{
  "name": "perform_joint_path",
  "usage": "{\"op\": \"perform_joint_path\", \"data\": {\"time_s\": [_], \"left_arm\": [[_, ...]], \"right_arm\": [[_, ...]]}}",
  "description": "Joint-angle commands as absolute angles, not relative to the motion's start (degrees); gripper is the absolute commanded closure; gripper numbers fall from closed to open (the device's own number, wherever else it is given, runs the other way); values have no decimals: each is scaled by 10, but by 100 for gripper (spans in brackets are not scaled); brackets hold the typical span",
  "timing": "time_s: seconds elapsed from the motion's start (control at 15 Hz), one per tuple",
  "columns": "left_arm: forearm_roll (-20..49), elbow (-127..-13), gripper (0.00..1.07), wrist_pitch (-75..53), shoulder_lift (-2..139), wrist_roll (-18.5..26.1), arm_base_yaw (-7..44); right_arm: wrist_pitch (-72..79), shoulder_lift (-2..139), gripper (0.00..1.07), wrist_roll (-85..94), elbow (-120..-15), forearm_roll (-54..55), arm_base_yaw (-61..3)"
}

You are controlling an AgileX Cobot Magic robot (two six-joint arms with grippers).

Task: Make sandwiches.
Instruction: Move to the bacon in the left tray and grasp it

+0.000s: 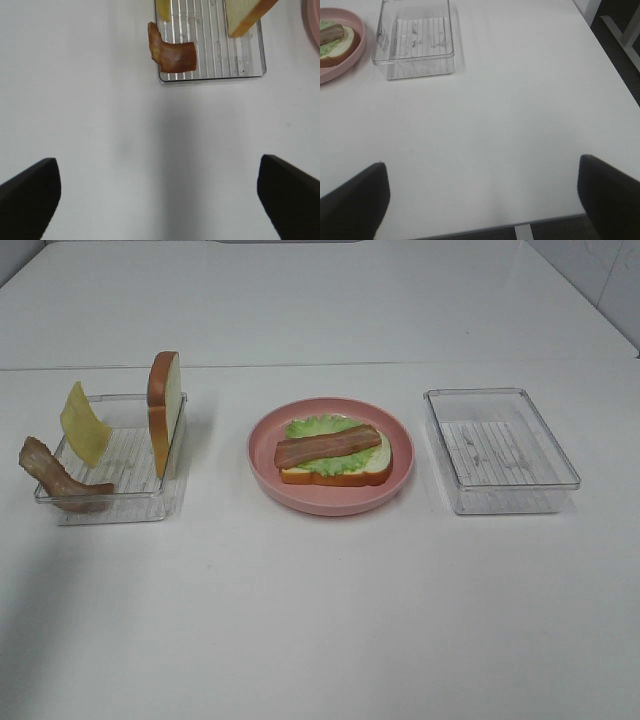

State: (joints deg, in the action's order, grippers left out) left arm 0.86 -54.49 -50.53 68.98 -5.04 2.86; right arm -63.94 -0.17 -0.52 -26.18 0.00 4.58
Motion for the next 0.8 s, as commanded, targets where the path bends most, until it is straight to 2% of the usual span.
{"op": "perform_joint_path", "data": {"time_s": [0.07, 0.47, 0.8], "left_arm": [[8, -578, 6, -511, 741, -51, 28], [6, -672, 6, -523, 859, -52, 23], [3, -691, 6, -522, 957, -40, 23]], "right_arm": [[-639, -19, 9, 0, -265, 0, 49], [-639, -19, 9, 0, -265, 0, 49], [-639, -19, 9, 0, -265, 0, 49]]}}
